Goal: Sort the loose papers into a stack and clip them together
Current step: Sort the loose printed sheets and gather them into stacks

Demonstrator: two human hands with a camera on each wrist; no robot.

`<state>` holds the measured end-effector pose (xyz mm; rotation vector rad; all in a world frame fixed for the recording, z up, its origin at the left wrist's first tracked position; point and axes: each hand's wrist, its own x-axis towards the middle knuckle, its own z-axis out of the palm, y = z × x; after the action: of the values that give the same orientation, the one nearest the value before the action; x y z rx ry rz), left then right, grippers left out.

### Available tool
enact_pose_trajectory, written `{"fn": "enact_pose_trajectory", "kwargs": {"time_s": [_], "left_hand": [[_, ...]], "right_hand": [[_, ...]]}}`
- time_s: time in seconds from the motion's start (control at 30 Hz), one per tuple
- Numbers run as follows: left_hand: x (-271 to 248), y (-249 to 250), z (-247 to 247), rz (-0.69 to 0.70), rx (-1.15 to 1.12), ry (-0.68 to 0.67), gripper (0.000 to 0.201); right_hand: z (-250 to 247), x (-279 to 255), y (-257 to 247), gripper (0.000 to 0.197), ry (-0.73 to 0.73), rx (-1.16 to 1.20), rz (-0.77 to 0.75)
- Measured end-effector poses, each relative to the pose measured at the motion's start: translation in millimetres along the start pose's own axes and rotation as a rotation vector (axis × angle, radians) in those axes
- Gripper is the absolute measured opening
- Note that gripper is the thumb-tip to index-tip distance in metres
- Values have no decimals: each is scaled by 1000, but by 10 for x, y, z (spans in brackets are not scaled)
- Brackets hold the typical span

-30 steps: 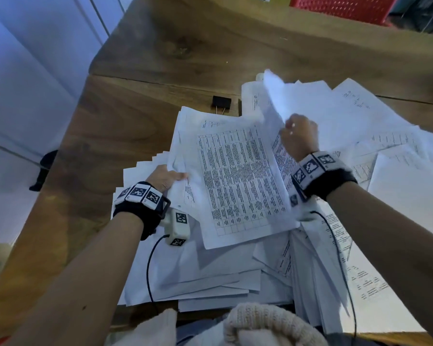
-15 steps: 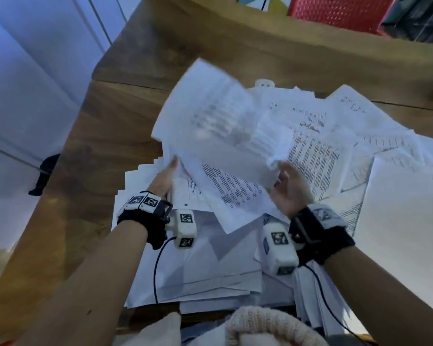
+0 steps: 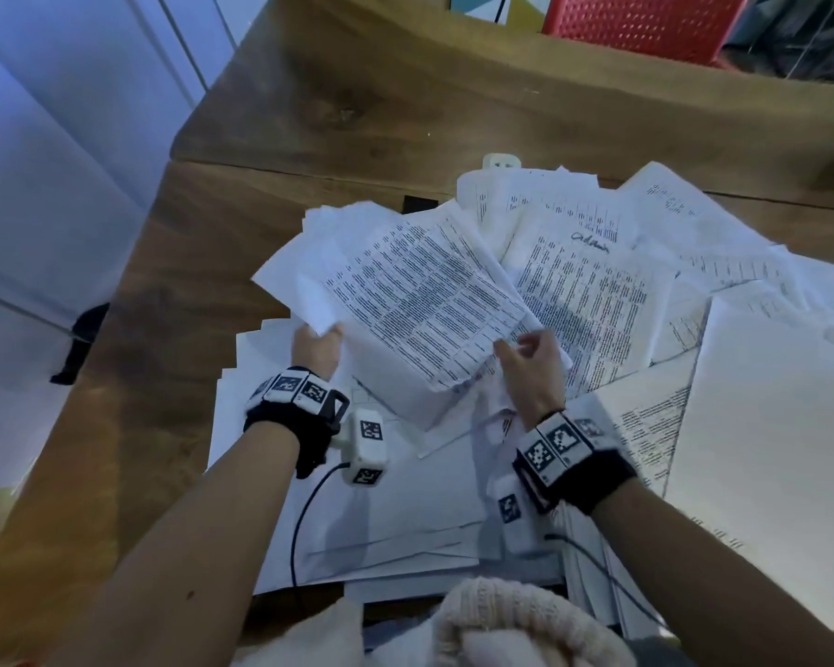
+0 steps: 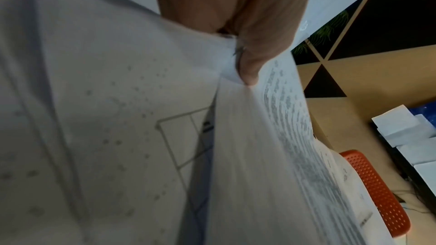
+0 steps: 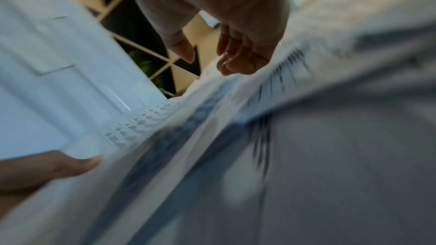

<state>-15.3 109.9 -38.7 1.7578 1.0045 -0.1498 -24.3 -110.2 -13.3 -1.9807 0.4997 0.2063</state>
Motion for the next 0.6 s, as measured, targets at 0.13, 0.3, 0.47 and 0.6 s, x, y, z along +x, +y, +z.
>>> {"fn": "enact_pose_trajectory", "kwargs": {"time_s": [0.13, 0.3, 0.47, 0.6], "left_hand": [[105, 20, -84, 57, 108, -13, 58], [137, 20, -149, 26, -187, -190, 50], [6, 67, -97, 59, -211, -291, 53], [-21, 356, -225, 213, -172, -140, 48]], "right_hand": [[-167, 427, -220, 35, 152, -218, -157], [10, 648, -299, 14, -247, -186, 80], [325, 372, -300, 55, -307, -85, 77], [214, 372, -414, 13, -214, -162, -86]]}}
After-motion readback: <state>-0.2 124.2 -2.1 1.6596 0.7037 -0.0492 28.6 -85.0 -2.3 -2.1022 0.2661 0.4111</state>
